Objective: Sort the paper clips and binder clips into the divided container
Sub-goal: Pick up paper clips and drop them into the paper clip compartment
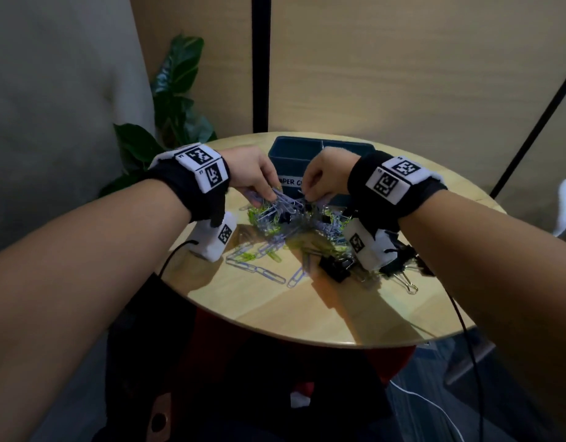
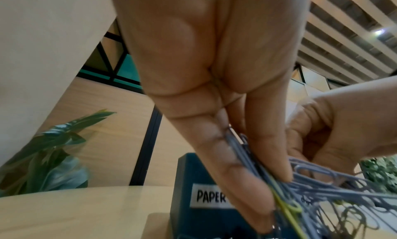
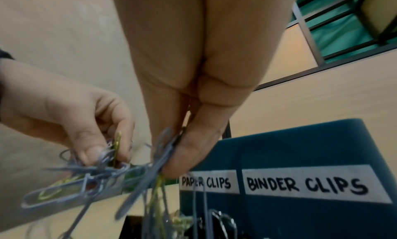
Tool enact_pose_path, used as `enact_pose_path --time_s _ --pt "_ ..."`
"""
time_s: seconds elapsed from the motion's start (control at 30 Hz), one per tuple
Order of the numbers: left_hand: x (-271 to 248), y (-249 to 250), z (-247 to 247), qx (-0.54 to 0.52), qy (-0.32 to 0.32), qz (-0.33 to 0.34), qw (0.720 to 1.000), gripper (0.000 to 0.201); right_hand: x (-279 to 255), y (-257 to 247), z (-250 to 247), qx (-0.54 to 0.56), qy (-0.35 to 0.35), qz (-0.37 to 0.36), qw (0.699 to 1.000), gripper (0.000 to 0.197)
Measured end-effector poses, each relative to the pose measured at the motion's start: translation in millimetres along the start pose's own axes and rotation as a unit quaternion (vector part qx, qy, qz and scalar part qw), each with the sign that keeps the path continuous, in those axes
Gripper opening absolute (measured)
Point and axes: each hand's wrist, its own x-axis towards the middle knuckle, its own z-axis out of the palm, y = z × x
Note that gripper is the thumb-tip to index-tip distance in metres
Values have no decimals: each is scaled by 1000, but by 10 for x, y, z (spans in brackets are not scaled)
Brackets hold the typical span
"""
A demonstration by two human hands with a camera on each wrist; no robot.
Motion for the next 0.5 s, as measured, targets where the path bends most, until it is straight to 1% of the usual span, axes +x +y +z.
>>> enact_pose_path --time_s 0.1,0.13,0.2,0.23,0.27,0.33,0.37,0.4,0.5 --pt "23 118 -149 -21 31 18 999 12 29 14 -141 37 72 -16 997 7" --pt "29 171 -198 -27 47 27 998 10 44 16 -196 56 96 -18 994 6" --pt "85 272 -301 -46 91 45 994 19 111 19 -327 98 140 -14 985 5" --pt "130 323 -345 -61 114 52 990 22 166 23 -394 116 160 -10 980 3" --pt "184 373 -383 -77 137 58 986 23 241 27 -456 135 183 -7 974 5" --pt "340 458 -417 -112 181 57 975 17 419 42 -552 169 227 13 959 11" --pt "431 483 -407 -123 203 49 970 12 516 54 -574 178 247 31 952 9" --pt "532 496 -383 -132 223 41 965 11 603 65 -578 183 262 45 947 4" --pt "830 459 -272 -161 252 20 954 27 830 144 -490 138 295 87 942 16"
